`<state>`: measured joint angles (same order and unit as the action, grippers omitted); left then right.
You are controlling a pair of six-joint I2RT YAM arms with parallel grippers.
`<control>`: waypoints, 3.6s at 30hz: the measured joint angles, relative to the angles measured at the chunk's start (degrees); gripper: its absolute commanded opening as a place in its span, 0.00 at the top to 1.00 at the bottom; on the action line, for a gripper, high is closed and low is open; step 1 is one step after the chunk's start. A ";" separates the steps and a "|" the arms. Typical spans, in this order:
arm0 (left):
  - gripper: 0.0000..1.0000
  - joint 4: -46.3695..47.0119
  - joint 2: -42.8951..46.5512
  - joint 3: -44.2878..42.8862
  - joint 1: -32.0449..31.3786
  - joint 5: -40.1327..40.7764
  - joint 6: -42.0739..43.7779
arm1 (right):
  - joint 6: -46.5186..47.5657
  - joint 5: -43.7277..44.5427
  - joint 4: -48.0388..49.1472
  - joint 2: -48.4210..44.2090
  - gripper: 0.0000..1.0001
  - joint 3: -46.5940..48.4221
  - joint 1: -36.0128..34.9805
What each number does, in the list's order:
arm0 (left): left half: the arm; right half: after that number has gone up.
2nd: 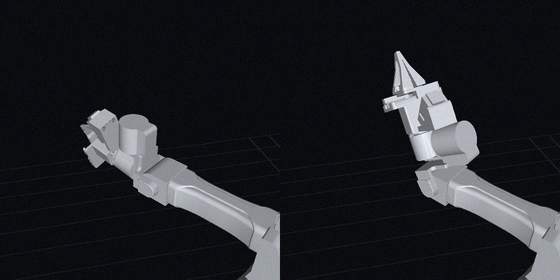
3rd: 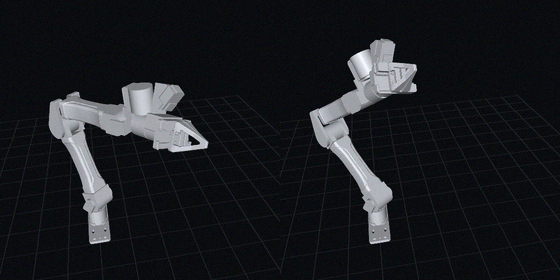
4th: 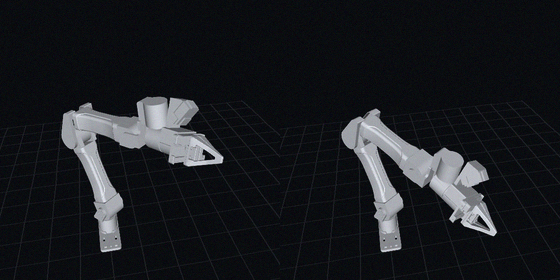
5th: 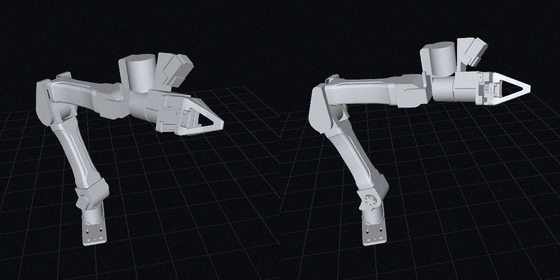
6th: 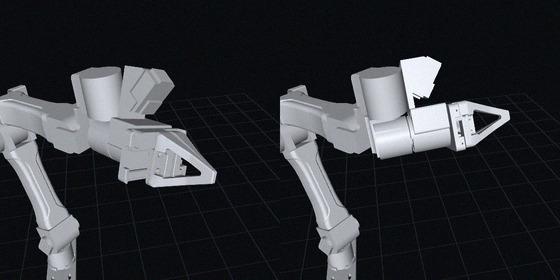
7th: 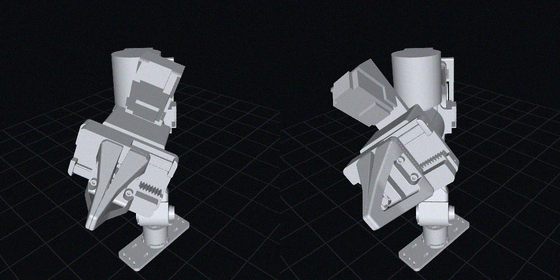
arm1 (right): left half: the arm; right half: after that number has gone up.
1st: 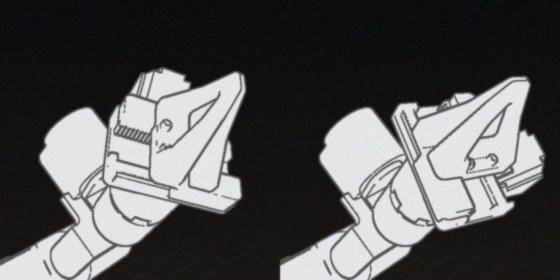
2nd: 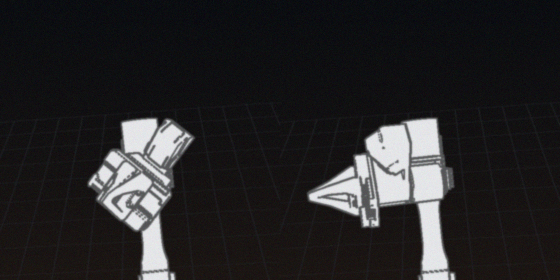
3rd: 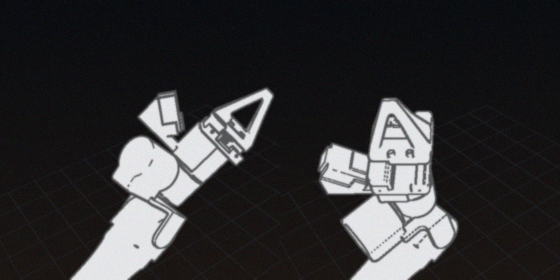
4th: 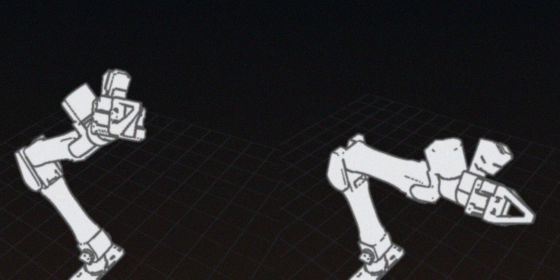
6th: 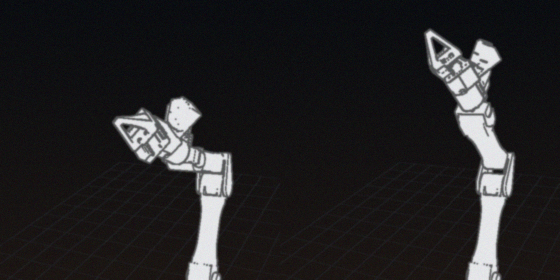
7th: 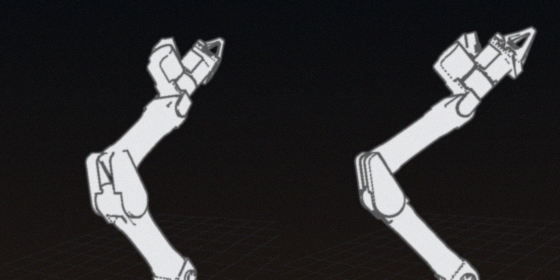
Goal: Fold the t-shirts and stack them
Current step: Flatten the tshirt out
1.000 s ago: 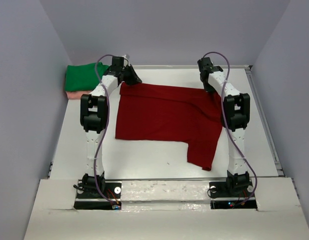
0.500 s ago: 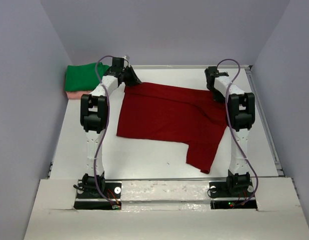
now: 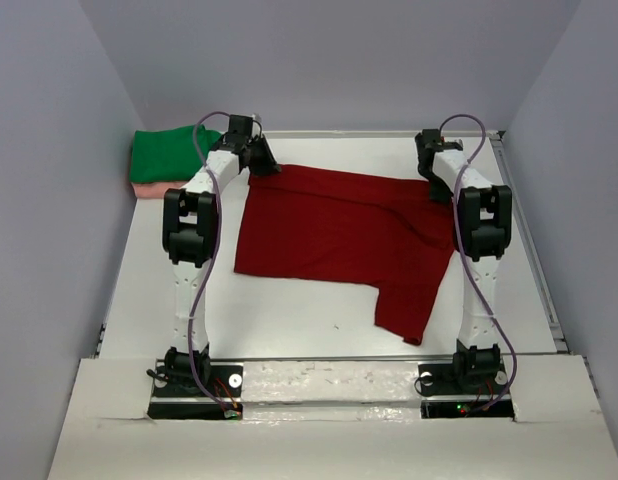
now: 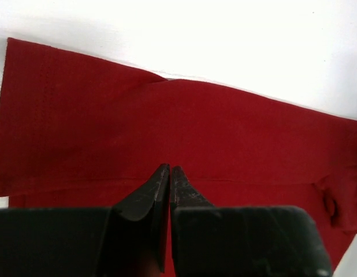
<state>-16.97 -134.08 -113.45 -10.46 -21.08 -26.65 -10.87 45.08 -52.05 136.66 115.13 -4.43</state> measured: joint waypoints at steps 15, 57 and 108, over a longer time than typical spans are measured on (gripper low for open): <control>0.90 -3.39 6.16 0.76 -6.47 12.44 3.61 | 3.39 -5.05 2.12 -12.15 0.50 0.50 -0.57; 1.00 -12.41 -1.95 -8.20 -6.21 21.92 6.16 | -1.03 -29.64 11.85 -30.99 0.68 -31.30 -11.63; 1.00 -14.80 -4.28 -9.27 -5.92 23.76 6.34 | -2.82 -16.98 11.37 -19.17 1.00 -24.55 -7.26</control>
<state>-31.77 -138.37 -122.72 -16.38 2.68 -20.32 -13.69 28.10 -40.69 117.49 90.59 -11.68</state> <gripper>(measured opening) 0.014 0.011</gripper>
